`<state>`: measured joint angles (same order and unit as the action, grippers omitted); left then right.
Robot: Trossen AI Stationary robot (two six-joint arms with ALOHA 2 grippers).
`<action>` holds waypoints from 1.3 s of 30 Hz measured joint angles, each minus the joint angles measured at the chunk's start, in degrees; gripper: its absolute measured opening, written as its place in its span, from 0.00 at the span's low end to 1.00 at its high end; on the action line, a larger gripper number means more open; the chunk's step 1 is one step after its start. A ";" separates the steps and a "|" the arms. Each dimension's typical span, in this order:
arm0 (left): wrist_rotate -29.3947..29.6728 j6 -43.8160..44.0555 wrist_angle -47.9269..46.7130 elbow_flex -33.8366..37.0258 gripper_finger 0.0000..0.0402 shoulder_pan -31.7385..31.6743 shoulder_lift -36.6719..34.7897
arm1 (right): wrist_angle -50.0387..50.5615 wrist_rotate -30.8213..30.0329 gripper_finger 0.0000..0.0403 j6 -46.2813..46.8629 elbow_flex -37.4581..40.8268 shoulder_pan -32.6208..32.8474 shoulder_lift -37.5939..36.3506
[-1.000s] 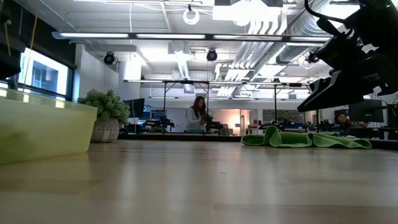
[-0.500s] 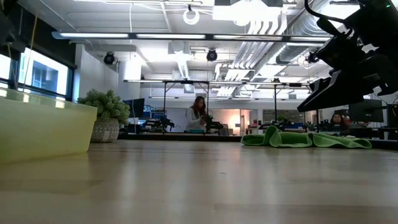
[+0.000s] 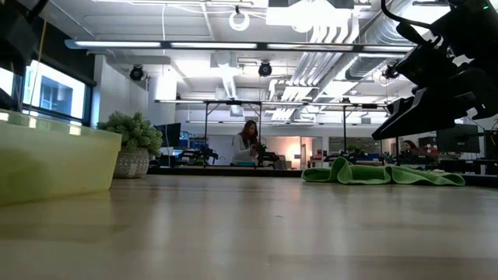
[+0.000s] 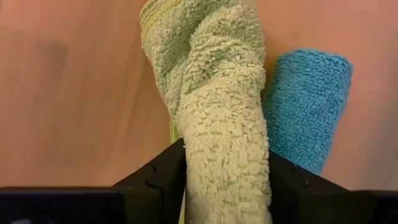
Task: Roll microfiber towels into tight, uniform cylinder then place into a basket
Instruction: Put the light green towel into the yellow bin, then fold the green towel
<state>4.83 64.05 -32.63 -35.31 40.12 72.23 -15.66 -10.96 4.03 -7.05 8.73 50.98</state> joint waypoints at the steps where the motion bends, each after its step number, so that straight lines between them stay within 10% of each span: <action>1: -0.31 0.64 -0.02 0.00 0.36 0.00 0.00 | -0.01 0.00 0.32 0.00 0.00 0.00 0.00; 13: -2.90 4.40 -0.30 -0.02 0.38 -0.02 0.00 | 0.00 0.00 0.32 0.00 0.00 0.00 0.00; 28: -2.32 6.11 -1.40 -0.02 0.65 -0.04 -8.08 | 0.00 0.00 0.32 0.00 0.00 0.00 0.00; 39: 24.82 -16.50 12.30 -0.04 0.65 -5.00 -15.84 | 0.25 0.00 0.32 0.00 -0.02 0.00 0.00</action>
<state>29.65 47.55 -20.33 -35.35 35.12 56.38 -15.42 -10.96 4.03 -7.07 8.73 50.98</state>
